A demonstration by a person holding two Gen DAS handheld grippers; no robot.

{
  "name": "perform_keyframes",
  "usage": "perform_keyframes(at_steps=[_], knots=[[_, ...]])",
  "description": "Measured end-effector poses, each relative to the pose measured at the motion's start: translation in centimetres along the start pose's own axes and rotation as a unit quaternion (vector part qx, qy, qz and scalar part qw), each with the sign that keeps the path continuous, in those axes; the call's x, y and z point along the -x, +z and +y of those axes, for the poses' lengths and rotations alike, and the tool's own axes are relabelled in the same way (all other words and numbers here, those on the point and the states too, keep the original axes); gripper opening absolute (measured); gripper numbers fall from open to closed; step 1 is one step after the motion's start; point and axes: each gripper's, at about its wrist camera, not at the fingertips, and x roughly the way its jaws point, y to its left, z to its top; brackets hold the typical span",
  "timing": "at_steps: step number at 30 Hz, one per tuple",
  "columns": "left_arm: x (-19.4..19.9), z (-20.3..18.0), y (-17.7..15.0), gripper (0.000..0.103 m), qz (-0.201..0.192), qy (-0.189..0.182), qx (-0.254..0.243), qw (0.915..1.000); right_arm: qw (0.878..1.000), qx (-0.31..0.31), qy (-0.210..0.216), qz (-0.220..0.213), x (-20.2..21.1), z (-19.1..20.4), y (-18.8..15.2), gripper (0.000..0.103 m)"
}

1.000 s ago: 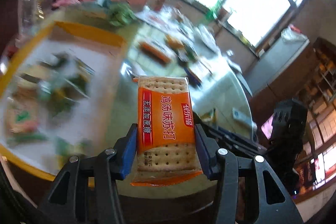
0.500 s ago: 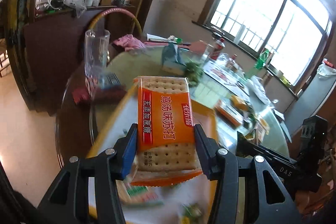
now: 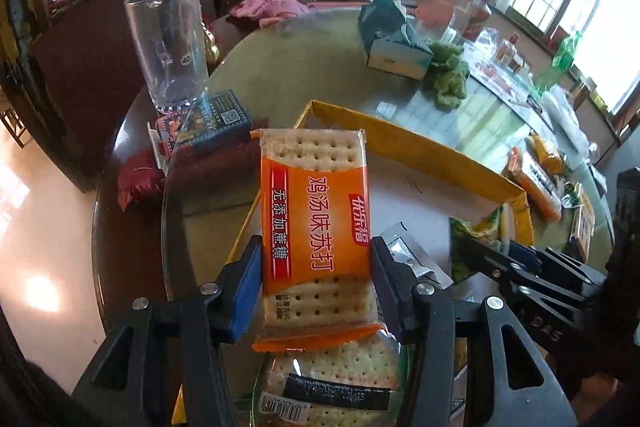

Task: Organize snacks
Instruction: 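Carry the orange cracker pack and green bag over the yellow tray and open both tools, then move both open tools back toward the cracker packs on the table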

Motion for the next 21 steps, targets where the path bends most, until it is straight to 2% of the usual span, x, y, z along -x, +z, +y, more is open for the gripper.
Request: perform_keyframes(at_steps=[1,2,3,5,6,7,9,11,13,15,16,17,19,20,21], knots=[[-0.3,0.0,0.1,0.057,0.009,-0.001,0.002,1.0,1.0,0.002,-0.002,0.0,-0.1,0.0,0.1,0.038],[-0.6,0.0,0.4,0.068,0.015,-0.003,0.005,0.9999,1.0,0.008,-0.004,-0.006,-0.1,0.1,0.1,0.038],[-0.9,0.1,0.5,0.072,0.024,-0.006,0.01,0.9996,1.0,0.01,-0.001,-0.006,-0.1,0.1,0.2,0.042],[-0.7,0.3,0.8,0.073,0.026,-0.011,0.019,0.9994,1.0,0.001,0.016,-0.014,0.6,-0.5,0.1,0.054],[-0.2,0.1,0.7,0.073,0.02,-0.006,0.021,0.9996,0.999,-0.003,0.025,-0.022,1.2,-0.6,0.0,0.068],[0.6,-0.1,0.5,0.078,0.006,0.005,0.021,0.9998,0.999,-0.012,0.035,-0.035,2.5,-1.1,-0.3,0.082],[2.0,-1.3,-0.3,0.082,-0.033,0.051,-0.008,0.9981,0.996,-0.018,0.059,-0.06,5.1,-1.7,-0.9,0.087],[2.3,-3.4,-1.5,0.082,-0.042,0.129,-0.079,0.9876,0.994,-0.018,0.078,-0.074,7.6,-2.6,-2.1,0.088],[2.8,-5.7,-2.9,0.082,-0.04,0.203,-0.144,0.9676,0.993,-0.013,0.089,-0.08,9.8,-4.0,-3.7,0.088],[5.3,-8.0,-4.8,0.082,-0.092,0.232,-0.162,0.9545,0.995,-0.01,0.062,-0.083,11.5,-6.0,-5.6,0.088],[6.5,-8.9,-5.6,0.082,-0.114,0.227,-0.163,0.9532,0.996,-0.008,0.038,-0.086,12.1,-6.9,-6.3,0.088],[8.0,-10.0,-6.5,0.082,-0.135,0.207,-0.162,0.9554,0.996,-0.007,0.006,-0.092,12.7,-8.2,-7.1,0.089],[9.8,-11.8,-7.8,0.083,-0.146,0.148,-0.14,0.9681,0.994,-0.008,-0.053,-0.092,13.4,-11.0,-9.0,0.089],[10.5,-13.0,-8.6,0.083,-0.141,0.091,-0.127,0.9777,0.993,-0.012,-0.074,-0.087,13.6,-12.4,-9.9,0.089],[10.6,-13.7,-8.9,0.083,-0.133,0.056,-0.121,0.9821,0.992,-0.02,-0.092,-0.08,13.8,-14.2,-10.8,0.089]])
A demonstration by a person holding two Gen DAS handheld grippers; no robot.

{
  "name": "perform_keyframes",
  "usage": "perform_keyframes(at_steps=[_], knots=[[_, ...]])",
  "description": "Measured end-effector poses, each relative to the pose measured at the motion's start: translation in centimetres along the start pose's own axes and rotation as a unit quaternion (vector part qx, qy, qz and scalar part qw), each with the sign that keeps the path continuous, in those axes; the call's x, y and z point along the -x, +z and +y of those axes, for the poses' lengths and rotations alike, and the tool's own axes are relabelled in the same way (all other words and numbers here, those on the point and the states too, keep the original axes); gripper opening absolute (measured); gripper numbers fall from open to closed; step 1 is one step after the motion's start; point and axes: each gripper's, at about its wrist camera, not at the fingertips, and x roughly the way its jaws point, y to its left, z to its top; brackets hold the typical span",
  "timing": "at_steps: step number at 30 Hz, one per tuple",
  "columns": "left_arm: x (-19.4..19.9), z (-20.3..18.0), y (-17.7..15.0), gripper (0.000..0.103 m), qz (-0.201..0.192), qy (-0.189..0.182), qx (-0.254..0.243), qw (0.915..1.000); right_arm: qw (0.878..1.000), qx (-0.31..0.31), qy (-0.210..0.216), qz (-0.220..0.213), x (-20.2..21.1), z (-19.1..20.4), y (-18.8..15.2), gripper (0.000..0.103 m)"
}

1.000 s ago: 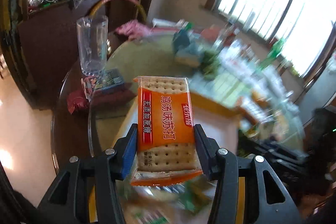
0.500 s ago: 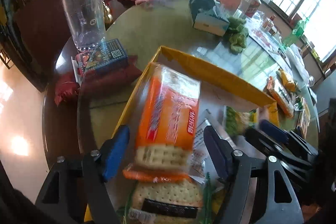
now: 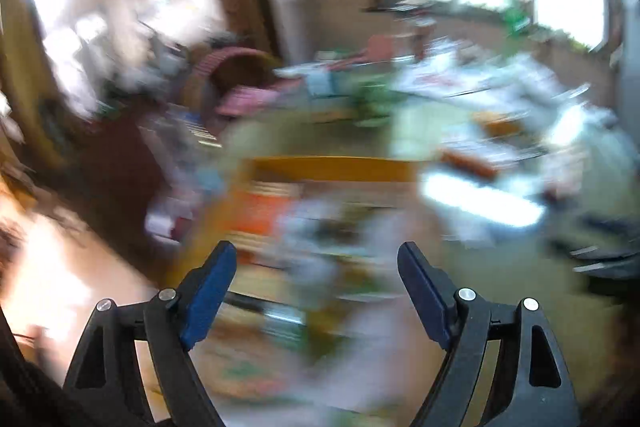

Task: Organize snacks
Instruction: 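Move both open tools back toward the cracker packs on the table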

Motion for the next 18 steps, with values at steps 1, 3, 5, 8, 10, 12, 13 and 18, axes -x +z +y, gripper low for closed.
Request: perform_keyframes(at_steps=[1,3,5,8,10,12,13,18], knots=[[0.1,-1.3,-0.2,0.083,0.014,-0.059,0.012,0.9981,1.0,-0.008,-0.009,0.003,0.0,-1.3,-0.6,0.089],[-0.5,-3.3,-0.2,0.083,0.037,-0.119,0.024,0.9919,0.999,-0.03,-0.02,0.011,0.3,-4.4,-2.0,0.089],[-1.1,-5.1,-0.6,0.083,0.05,-0.129,0.027,0.9901,0.998,-0.051,-0.031,0.017,0.4,-6.8,-2.9,0.089],[-2.0,-7.1,-0.5,0.083,0.06,-0.127,0.015,0.99,0.996,-0.069,-0.049,0.025,0.1,-8.8,-3.1,0.089],[-2.6,-7.4,-0.6,0.083,0.078,-0.137,0.02,0.9873,0.995,-0.072,-0.065,0.031,-0.6,-9.3,-3.0,0.089],[-2.6,-7.7,-1.1,0.083,0.085,-0.136,0.025,0.9868,0.993,-0.063,-0.097,0.035,-1.7,-9.0,-2.2,0.09],[-2.8,-7.9,-1.2,0.083,0.085,-0.133,0.027,0.9872,0.992,-0.061,-0.107,0.036,-2.0,-9.0,-2.1,0.092],[-2.7,-8.7,-1.5,0.083,0.09,-0.133,0.035,0.9865,0.988,-0.064,-0.134,0.036,-4.0,-9.3,-0.3,0.103]])
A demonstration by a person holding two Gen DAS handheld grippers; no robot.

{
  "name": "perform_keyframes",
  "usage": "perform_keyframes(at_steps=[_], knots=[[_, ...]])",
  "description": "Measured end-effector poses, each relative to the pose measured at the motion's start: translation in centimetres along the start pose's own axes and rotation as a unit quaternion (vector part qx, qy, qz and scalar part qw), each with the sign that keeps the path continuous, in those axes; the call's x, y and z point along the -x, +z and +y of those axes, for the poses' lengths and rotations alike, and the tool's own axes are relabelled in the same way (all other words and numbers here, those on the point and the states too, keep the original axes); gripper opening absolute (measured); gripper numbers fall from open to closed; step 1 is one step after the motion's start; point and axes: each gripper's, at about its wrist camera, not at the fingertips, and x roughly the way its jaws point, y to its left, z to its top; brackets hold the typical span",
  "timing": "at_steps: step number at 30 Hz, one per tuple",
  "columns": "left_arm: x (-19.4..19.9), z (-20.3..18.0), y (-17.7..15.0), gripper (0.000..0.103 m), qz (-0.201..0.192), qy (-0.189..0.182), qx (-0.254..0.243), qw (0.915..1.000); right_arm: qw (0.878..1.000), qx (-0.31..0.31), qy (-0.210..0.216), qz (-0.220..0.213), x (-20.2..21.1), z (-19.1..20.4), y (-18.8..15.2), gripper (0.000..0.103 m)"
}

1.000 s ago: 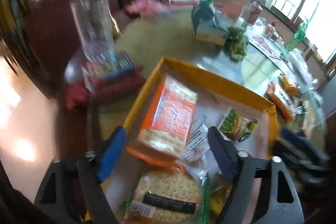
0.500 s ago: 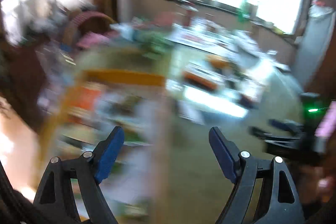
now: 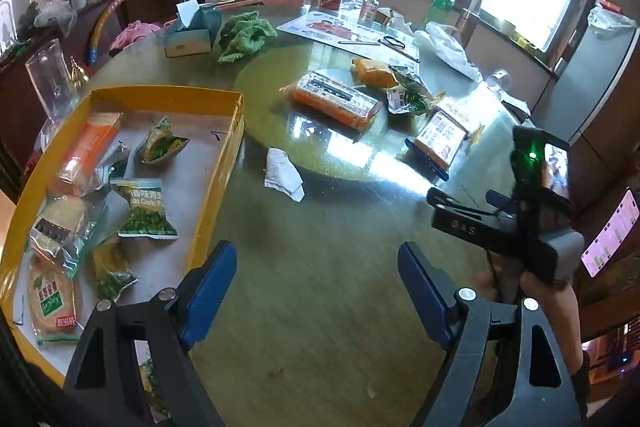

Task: Organize snacks
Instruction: 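Move both open tools back toward the cracker packs on the table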

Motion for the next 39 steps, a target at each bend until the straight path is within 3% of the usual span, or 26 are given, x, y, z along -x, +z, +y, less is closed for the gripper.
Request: perform_keyframes(at_steps=[39], knots=[[0.1,-1.2,-0.9,0.083,0.0,-0.002,-0.014,0.9999,1.0,-0.001,-0.001,-0.003,0.0,-0.1,-0.1,0.103]])
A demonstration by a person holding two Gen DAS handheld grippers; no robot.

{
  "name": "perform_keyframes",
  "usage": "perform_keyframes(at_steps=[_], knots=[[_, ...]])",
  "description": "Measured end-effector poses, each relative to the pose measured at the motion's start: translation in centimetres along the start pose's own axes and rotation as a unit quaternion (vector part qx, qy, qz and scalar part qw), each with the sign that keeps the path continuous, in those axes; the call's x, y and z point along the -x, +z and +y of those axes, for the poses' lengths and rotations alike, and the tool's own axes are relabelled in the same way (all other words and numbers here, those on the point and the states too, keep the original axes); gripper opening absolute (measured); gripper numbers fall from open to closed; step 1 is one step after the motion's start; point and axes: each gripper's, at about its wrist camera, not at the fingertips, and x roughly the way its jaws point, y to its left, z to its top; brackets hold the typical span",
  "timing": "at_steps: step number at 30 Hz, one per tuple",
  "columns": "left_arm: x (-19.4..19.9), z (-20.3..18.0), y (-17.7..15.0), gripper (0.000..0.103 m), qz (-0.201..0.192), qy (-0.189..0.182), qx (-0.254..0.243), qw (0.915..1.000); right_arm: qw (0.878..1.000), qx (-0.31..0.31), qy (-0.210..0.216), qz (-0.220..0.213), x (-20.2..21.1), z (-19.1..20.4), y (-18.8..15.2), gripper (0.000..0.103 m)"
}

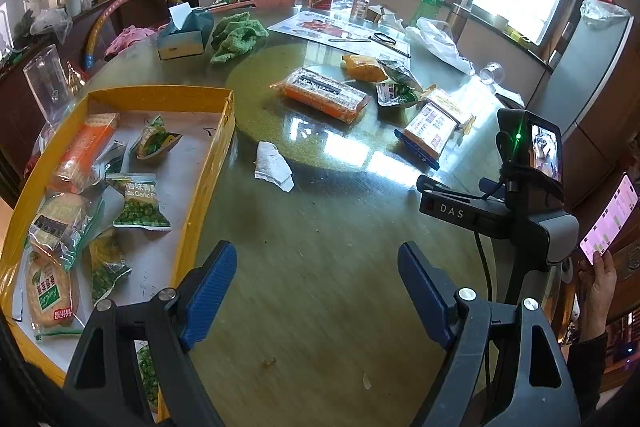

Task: Organize snacks
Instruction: 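Move both open tools back toward the cracker packs on the table, then grasp the blue-white cracker pack with the left tool while the right grasps the yellow-label cracker pack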

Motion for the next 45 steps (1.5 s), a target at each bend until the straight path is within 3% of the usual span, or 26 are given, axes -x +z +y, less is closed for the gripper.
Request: perform_keyframes(at_steps=[25,38,41,43,45], knots=[[-0.5,-0.2,-0.1,0.083,0.007,0.001,-0.001,1.0,1.0,0.0,0.0,0.0,0.0,0.0,0.0,0.103],[0.1,1.4,-0.3,0.083,-0.002,0.003,0.016,0.9999,1.0,-0.012,-0.009,0.001,-0.1,0.6,0.0,0.103],[0.4,1.7,-0.4,0.083,-0.005,0.007,0.014,0.9999,0.999,0.014,0.01,0.038,-0.1,0.4,0.2,0.102],[0.4,2.0,-0.2,0.083,-0.008,0.001,0.019,0.9998,0.999,0.008,0.036,0.016,1.0,-0.6,-0.2,0.101],[0.2,1.7,0.1,0.083,-0.01,0.0,0.017,0.9998,0.998,-0.01,0.05,-0.038,3.0,-2.1,-0.8,0.101]])
